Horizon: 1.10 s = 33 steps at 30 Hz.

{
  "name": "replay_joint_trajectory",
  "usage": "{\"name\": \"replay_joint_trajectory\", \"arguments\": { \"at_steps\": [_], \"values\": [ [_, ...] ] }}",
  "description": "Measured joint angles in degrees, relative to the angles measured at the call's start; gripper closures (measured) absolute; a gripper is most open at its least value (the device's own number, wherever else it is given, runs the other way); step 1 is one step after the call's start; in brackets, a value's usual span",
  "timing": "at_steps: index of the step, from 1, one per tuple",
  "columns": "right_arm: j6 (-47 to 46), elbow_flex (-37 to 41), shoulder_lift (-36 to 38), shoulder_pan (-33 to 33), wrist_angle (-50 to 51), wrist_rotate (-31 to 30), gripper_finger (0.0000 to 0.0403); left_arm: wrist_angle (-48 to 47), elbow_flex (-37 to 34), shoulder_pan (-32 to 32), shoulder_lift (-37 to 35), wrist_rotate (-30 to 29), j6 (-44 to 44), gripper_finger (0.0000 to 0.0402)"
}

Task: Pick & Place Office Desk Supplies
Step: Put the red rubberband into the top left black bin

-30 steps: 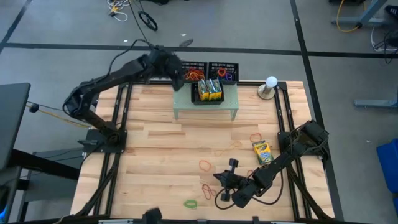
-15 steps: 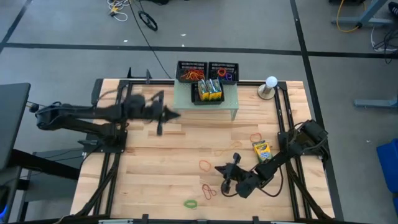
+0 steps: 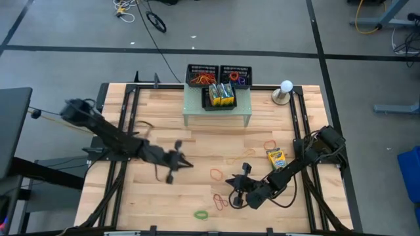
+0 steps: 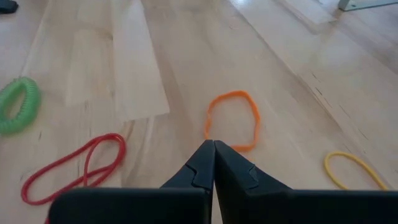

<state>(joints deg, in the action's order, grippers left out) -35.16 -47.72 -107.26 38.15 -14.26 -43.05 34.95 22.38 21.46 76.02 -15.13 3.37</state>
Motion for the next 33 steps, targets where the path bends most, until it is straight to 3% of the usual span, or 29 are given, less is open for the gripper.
{"name": "replay_joint_trajectory", "arguments": {
  "at_steps": [4, 12, 16, 20, 26, 33],
  "values": [
    [-0.3, 0.0, 0.0, 0.9, 0.0, -0.5, 0.0389, -0.2, 7.3, 3.0, 12.6, -3.7, -2.1, 0.0359],
    [-1.5, 0.1, 0.0, 2.2, 0.0, -1.4, 0.0389, -0.2, 22.1, 2.6, 32.2, 7.1, -5.4, 0.0262],
    [-1.5, 0.1, 0.0, 2.6, 0.0, -1.8, 0.0389, -0.9, 28.0, 2.6, 38.3, 10.9, -5.2, 0.0225],
    [-1.5, 0.1, 0.0, 2.5, 0.1, -1.8, 0.0389, -5.4, 32.5, 2.6, 42.2, 10.9, -5.1, 0.0208],
    [-1.5, 0.1, 0.0, 2.5, 0.2, -1.8, 0.0389, -11.5, 37.2, 3.1, 44.4, 9.4, -6.2, 0.0239],
    [-1.6, 0.1, 0.0, 2.5, 0.4, -2.2, 0.0389, -14.9, 39.5, 4.2, 44.6, 9.2, -6.6, 0.0354]
  ]
}}
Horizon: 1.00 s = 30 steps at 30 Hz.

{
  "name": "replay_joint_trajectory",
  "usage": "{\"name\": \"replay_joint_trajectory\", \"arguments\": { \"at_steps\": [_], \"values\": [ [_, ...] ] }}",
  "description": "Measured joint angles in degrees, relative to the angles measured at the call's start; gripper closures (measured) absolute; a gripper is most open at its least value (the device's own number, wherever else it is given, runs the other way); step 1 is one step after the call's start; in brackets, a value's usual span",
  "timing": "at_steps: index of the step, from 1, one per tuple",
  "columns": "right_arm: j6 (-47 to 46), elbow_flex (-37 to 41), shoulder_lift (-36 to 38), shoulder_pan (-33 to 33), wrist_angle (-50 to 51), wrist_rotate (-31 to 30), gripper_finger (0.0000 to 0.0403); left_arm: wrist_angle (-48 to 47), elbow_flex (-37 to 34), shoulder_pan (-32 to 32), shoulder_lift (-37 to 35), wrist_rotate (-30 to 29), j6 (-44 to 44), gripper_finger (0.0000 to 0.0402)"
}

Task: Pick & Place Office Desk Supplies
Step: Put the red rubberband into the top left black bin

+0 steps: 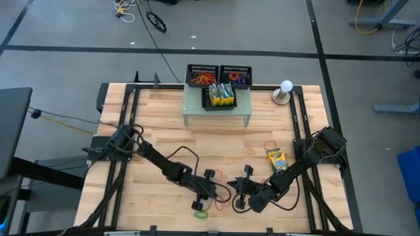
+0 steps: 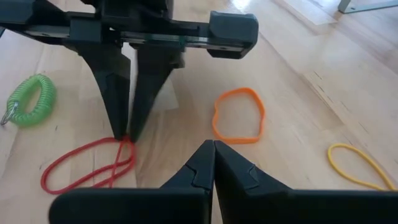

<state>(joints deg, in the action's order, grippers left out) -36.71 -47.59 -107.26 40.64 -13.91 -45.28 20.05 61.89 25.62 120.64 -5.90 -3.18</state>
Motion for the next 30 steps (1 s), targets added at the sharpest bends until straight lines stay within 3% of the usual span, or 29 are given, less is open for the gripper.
{"name": "replay_joint_trajectory", "arguments": {
  "at_steps": [3, 6, 12, 22, 30],
  "values": [
    [-0.1, 0.0, 0.0, 0.0, 0.0, 0.0, 0.0389, -0.9, 0.4, 0.3, -0.1, 0.0, 0.1, 0.0391],
    [-0.1, 0.0, 0.0, 0.0, 0.0, 0.0, 0.0389, -2.4, 0.4, 0.5, -1.1, -0.8, 0.9, 0.0396],
    [-0.1, 0.0, 0.0, 0.0, 0.1, 0.0, 0.0389, -11.8, 0.4, 1.6, -8.9, -7.8, 1.8, 0.0397],
    [-0.1, 0.0, 0.0, 0.0, 0.3, -0.1, 0.0389, -20.4, -5.5, 2.8, -30.3, -21.7, -1.4, 0.0398],
    [0.1, 0.0, 0.0, -0.4, 0.2, -0.1, 0.0389, -23.0, -7.7, -1.5, -47.5, -35.8, 2.0, 0.0398]
  ]
}}
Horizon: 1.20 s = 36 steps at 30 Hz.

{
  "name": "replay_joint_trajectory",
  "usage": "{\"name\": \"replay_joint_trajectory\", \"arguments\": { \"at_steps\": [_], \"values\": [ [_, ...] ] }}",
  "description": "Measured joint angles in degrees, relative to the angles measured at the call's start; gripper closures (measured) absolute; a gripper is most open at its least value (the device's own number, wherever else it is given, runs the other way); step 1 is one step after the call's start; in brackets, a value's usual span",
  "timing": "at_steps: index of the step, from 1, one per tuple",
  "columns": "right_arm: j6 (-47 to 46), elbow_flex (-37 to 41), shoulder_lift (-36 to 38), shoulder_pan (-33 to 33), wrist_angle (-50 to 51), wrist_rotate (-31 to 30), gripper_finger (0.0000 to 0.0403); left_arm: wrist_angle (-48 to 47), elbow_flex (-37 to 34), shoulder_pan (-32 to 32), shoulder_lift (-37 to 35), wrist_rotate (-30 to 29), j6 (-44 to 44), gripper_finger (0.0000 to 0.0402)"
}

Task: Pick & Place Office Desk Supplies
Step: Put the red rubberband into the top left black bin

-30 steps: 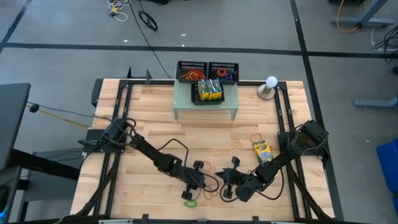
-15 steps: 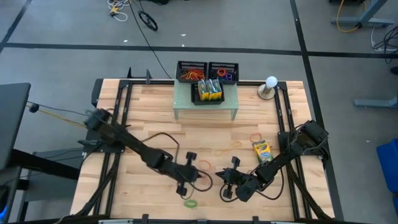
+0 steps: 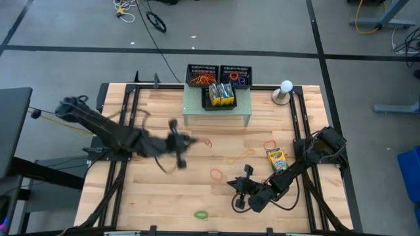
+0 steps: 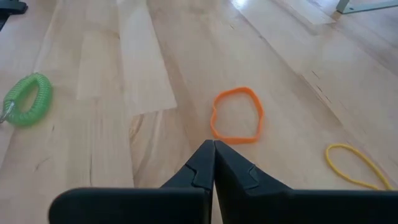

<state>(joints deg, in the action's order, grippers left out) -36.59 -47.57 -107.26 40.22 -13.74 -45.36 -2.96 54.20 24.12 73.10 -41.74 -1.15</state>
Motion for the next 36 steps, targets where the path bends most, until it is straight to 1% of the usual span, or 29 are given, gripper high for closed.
{"name": "replay_joint_trajectory", "arguments": {
  "at_steps": [4, 8, 11, 15, 19, 22, 25, 27, 31, 34, 36],
  "values": [
    [0.0, 0.0, 0.0, -0.6, 0.0, 0.0, 0.0389, 0.6, 0.7, -7.2, -5.9, -3.2, 5.5, 0.0398],
    [0.0, 0.0, 0.0, -0.9, 0.1, 0.0, 0.0389, 0.6, 1.5, -18.2, -7.9, -2.8, 9.4, 0.0398],
    [0.0, 0.0, 0.0, -0.9, 0.1, 0.1, 0.0389, 0.6, 1.8, -27.8, -7.7, 2.8, 10.7, 0.0397],
    [0.0, 0.0, 0.0, -0.9, 0.0, 0.1, 0.0389, 3.7, 1.9, -40.0, -5.9, 10.6, 10.8, 0.0397],
    [0.0, 0.0, 0.0, -0.9, 0.1, 0.1, 0.0389, 7.6, 1.9, -49.1, -3.5, 19.3, 10.8, 0.0397],
    [0.0, 0.0, 0.0, -0.9, 0.2, 0.1, 0.0389, 9.5, 1.9, -53.1, -0.6, 22.5, 10.7, 0.0396],
    [0.0, 0.0, 0.0, -0.9, 0.2, 0.1, 0.0389, 11.3, 1.9, -55.8, 2.8, 25.4, 10.5, 0.0396],
    [0.0, 0.0, 0.0, -0.9, 0.3, 0.1, 0.0389, 13.0, 2.0, -56.7, 5.2, 27.2, 10.4, 0.0396],
    [0.0, 0.0, 0.0, -0.9, 0.3, 0.1, 0.0389, 12.9, 4.7, -57.6, 9.4, 28.0, 10.4, 0.0396],
    [0.0, 0.0, 0.0, -0.9, 0.3, 0.1, 0.0389, 11.1, 7.2, -58.0, 11.5, 29.1, 10.7, 0.0395],
    [0.0, 0.0, 0.0, -0.9, 0.3, 0.1, 0.0389, 8.2, 9.1, -58.0, 12.9, 30.1, 9.8, 0.0394]
  ]
}}
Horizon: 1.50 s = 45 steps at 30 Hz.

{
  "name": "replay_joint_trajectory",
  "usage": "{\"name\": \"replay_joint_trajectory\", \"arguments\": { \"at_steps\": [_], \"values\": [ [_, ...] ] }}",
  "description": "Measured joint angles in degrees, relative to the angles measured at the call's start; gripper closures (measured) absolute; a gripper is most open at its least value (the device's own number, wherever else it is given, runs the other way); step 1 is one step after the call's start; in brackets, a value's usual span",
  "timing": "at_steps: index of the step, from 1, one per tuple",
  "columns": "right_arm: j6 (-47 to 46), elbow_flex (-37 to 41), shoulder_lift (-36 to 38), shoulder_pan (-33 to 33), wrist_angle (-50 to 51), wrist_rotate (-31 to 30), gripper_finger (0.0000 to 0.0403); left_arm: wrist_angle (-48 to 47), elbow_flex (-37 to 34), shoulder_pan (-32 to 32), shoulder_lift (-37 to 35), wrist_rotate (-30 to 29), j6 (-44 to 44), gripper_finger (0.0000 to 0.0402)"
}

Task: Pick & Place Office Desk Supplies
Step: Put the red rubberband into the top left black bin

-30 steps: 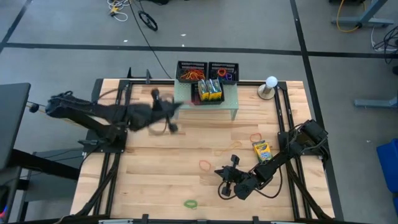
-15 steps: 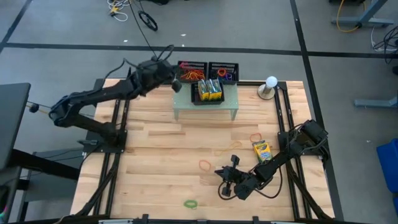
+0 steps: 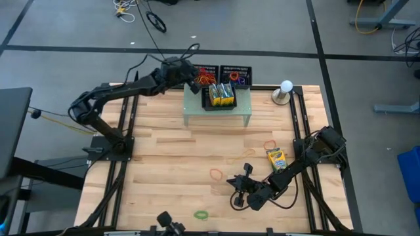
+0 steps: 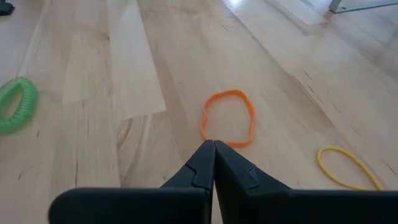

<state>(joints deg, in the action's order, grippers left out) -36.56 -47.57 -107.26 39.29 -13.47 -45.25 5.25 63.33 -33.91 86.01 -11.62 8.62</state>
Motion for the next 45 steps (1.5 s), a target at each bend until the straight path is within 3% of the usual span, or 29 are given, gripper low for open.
{"name": "replay_joint_trajectory", "arguments": {
  "at_steps": [4, 17, 21, 25, 32, 39, 45],
  "values": [
    [0.4, 0.0, 0.0, 0.0, 0.0, 0.0, 0.0389, -4.8, 3.0, 0.1, 1.6, 0.1, 0.1, 0.0376],
    [0.4, 0.0, 0.0, 0.0, 0.0, 0.0, 0.0389, -15.8, 7.4, 1.1, -1.3, -0.3, 1.5, 0.0251],
    [0.4, 0.0, 0.0, 0.0, 0.0, 0.0, 0.0389, -22.5, 8.7, 2.7, -4.6, -1.4, 3.8, 0.0258],
    [1.5, 0.0, 0.0, 0.0, 0.0, 0.0, 0.0389, -25.8, 7.4, 5.3, -9.7, -1.3, 3.6, 0.0302],
    [3.1, 0.0, 0.0, -0.9, 0.0, 0.0, 0.0389, -15.2, -7.7, 12.0, -21.3, -1.5, 1.3, 0.0392],
    [4.5, 0.0, 0.0, -3.8, -1.3, 0.0, 0.0389, 5.8, -28.7, 22.5, -31.7, -2.0, 1.0, 0.0384],
    [4.5, 0.0, 0.0, -6.7, -2.4, 3.1, 0.0389, 24.5, -42.5, 31.2, -35.5, -3.7, 0.9, 0.0382]
  ]
}}
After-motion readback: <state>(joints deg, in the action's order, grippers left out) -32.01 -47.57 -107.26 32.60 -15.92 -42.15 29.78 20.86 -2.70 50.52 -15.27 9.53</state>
